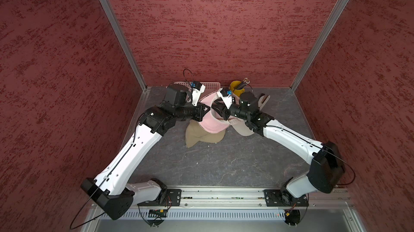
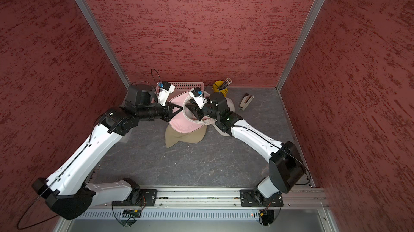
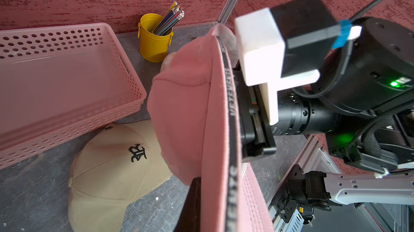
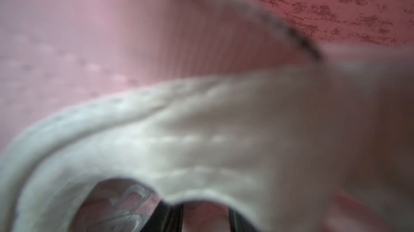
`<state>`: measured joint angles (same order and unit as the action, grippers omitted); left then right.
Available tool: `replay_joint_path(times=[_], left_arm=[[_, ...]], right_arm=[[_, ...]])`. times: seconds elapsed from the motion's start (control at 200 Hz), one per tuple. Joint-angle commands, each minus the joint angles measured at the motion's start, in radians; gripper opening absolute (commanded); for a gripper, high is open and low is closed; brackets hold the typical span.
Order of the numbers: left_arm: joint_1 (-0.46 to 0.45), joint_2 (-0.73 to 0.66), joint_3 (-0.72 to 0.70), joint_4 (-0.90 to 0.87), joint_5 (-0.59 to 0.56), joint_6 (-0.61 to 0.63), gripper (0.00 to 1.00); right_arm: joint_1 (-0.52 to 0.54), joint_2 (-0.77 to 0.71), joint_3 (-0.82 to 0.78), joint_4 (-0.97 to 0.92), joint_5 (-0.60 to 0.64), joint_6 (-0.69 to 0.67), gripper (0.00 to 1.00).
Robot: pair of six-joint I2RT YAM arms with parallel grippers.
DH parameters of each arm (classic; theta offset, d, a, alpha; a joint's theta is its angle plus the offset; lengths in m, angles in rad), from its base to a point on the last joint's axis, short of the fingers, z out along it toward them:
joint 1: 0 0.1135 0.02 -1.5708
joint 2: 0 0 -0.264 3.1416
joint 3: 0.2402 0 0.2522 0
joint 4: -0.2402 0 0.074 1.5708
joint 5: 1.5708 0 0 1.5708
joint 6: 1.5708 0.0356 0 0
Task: Turn the baseball cap inside out
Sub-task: Turn over the baseball cap.
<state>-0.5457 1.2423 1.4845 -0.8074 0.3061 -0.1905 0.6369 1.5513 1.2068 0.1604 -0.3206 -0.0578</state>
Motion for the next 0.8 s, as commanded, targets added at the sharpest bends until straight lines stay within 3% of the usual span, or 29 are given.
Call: replay_joint_path(times=[0.0, 0.115, 0.25, 0.451, 0.546, 0.651, 0.796], left_arm=[[-0.028, -0.017, -0.009, 0.03, -0.018, -0.028, 0.0], [-0.048, -0.015, -0.038, 0.053, -0.039, -0.052, 0.0], [-0.083, 0.013, -0.048, 0.057, -0.062, -0.058, 0.0], [-0.09, -0.015, -0.035, 0.047, -0.241, -0.034, 0.0], [-0.089, -0.02, 0.009, 0.004, -0.334, 0.014, 0.0], [-0.088, -0.011, 0.062, -0.031, -0.33, 0.04, 0.0], [-0.082, -0.002, 0.086, -0.059, -0.291, 0.033, 0.0]], right_arm=[[-0.06, 0.013, 0.018, 0.235, 0.171, 0.202, 0.31], [-0.094, 0.01, -0.025, 0.404, 0.295, 0.385, 0.35], [-0.103, 0.02, 0.013, 0.373, 0.413, 0.474, 0.39], [-0.114, -0.016, 0.062, 0.126, 0.404, 0.397, 0.41], [-0.113, -0.047, 0.084, -0.047, 0.371, 0.294, 0.42], [-0.112, -0.059, 0.09, -0.189, 0.213, 0.148, 0.42], [-0.113, -0.15, -0.032, -0.147, 0.033, 0.036, 0.49]])
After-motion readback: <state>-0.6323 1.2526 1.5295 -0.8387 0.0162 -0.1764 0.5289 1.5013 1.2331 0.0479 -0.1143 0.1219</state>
